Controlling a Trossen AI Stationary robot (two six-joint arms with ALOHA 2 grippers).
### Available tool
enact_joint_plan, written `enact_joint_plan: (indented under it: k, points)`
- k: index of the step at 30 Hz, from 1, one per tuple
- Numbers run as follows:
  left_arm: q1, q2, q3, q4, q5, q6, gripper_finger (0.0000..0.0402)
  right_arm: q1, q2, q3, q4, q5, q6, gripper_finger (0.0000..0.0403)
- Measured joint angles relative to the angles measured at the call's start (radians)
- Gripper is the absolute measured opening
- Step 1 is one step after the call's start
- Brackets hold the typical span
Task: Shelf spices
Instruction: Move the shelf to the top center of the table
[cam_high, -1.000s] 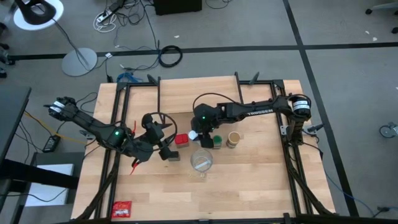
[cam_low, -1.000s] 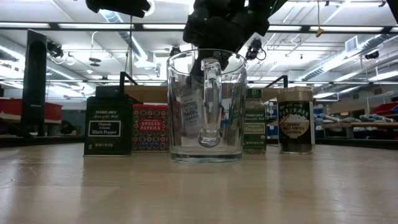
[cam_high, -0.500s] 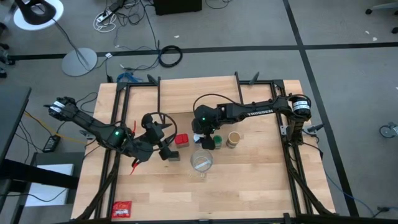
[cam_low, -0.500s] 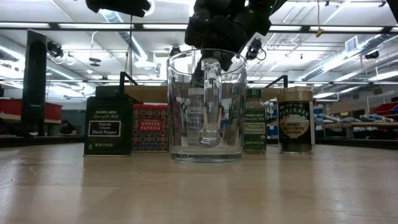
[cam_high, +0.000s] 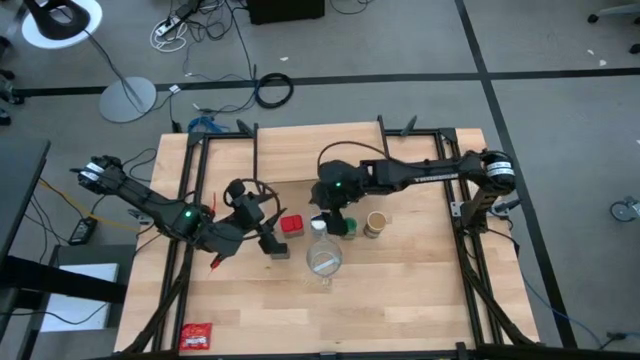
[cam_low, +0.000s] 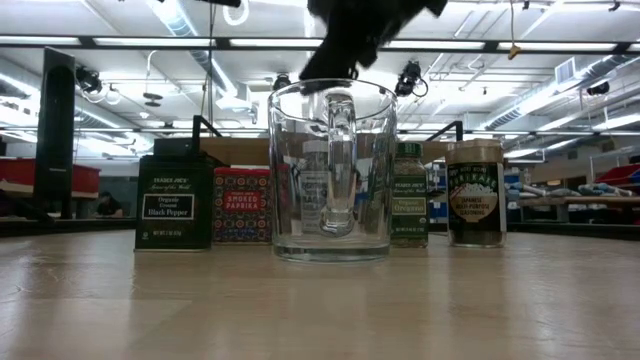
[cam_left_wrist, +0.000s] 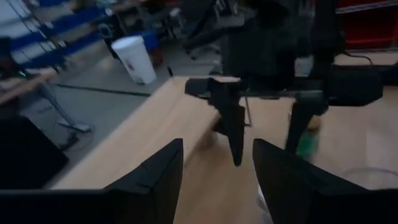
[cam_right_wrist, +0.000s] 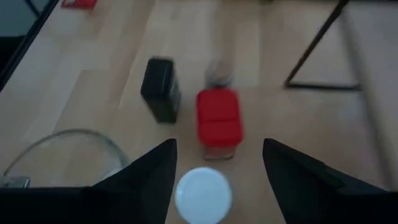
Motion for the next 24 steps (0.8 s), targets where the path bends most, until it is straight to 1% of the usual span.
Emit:
enact_joint_plan:
  k: [3, 5, 9, 11, 13, 15, 17, 19, 20, 24]
  points:
    - [0.0, 0.001, 0.024, -0.005, -0.105, 0.039, 0.0198, 0.011, -0.057, 0.01, -0.001, 0.1, -0.008, 0.0235]
    - [0.0, -0.005, 0.052, -0.018, -0.197, 0.056, 0.0198, 0.021, -0.106, 0.01, -0.005, 0.204, -0.025, 0.023]
    - [0.0, -0.029, 0.093, -0.067, -0.385, 0.068, 0.0198, 0.057, -0.216, 0.011, -0.038, 0.535, -0.037, 0.0204]
    - [0.0, -0.052, 0.094, -0.084, -0.444, 0.068, 0.0198, 0.073, -0.271, 0.011, -0.064, 0.685, -0.034, 0.0182]
    - [0.0, -0.08, 0.095, -0.115, -0.46, 0.05, 0.0198, 0.088, -0.325, 0.011, -0.097, 0.791, -0.026, 0.0151]
    - [0.0, -0.111, 0.095, -0.174, -0.463, 0.012, 0.0197, 0.104, -0.372, 0.011, -0.136, 0.871, -0.006, 0.0112]
    - [0.0, -0.14, 0.091, -0.243, -0.465, -0.049, 0.0191, 0.121, -0.412, -0.004, -0.162, 0.934, 0.008, 0.0065]
    - [0.0, -0.167, 0.076, -0.32, -0.466, -0.135, 0.0176, 0.139, -0.447, -0.028, -0.19, 0.984, 0.021, 0.0021]
    - [0.0, -0.178, 0.067, -0.351, -0.466, -0.179, 0.0167, 0.146, -0.459, -0.04, -0.196, 1.003, 0.026, 0.0011]
    - [0.001, -0.209, 0.021, -0.453, -0.447, -0.338, 0.0119, 0.166, -0.5, -0.12, -0.202, 1.094, 0.09, 0.0005]
